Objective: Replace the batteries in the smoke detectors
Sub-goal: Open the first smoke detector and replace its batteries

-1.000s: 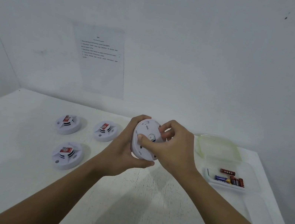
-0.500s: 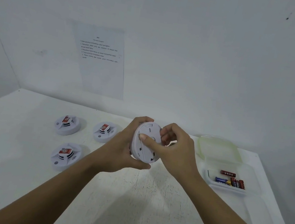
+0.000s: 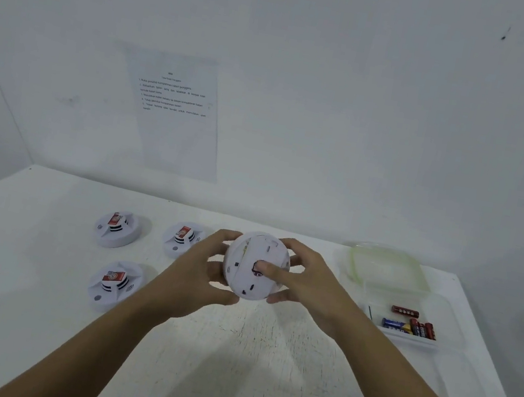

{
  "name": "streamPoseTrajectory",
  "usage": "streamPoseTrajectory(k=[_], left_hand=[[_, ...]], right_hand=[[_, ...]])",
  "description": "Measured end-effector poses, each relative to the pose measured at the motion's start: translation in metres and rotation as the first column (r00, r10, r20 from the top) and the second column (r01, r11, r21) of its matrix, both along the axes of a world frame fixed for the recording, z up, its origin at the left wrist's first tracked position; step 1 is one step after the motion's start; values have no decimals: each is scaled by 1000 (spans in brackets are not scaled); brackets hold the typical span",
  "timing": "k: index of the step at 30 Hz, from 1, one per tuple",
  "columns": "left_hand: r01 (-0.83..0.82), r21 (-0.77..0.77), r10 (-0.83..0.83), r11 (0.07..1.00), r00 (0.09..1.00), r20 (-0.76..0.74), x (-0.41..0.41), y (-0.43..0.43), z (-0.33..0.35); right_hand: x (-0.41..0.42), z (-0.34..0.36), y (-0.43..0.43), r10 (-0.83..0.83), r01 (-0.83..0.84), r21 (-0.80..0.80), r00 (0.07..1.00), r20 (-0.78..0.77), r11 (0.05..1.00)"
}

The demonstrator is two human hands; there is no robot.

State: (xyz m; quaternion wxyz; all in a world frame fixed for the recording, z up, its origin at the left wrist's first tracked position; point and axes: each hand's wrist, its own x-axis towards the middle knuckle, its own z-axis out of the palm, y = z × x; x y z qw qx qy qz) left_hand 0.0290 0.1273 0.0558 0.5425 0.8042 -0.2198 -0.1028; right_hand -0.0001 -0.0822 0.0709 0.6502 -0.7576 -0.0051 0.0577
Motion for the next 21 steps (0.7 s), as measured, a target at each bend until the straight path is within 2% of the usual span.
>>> streamPoseTrajectory(k=[3,5,7,9,13,16,18,21], left_hand=[[-96,-212,57,973,981,-183,1,11,3],[-139,-344,20,929,945,-328,3,20,4],[-156,-374,-33,914,892,-451,0,22,7],[-166,-340,-38,925,854,-519,-4,17,8],[-209,-381,-5,901,872,-490,-7,13,7],[-242,-378,46,894,888,-458,-11,15,4],[-265,-363,90,894,897,-432,-14,15,0],[-278,-349,143,895,919,-367,-18,16,-5]], right_hand=[[2,-6,2,-49,45,61,996,79,997],[3,-11,4,-70,60,71,986,150,996],[3,-15,7,-61,40,92,970,234,995],[2,-20,11,-50,23,92,954,294,995],[1,-30,18,-80,60,71,938,338,996],[-2,-35,22,-103,90,57,948,302,994],[-3,-37,22,-110,77,153,971,214,985],[-7,-36,24,-82,44,421,994,74,906]])
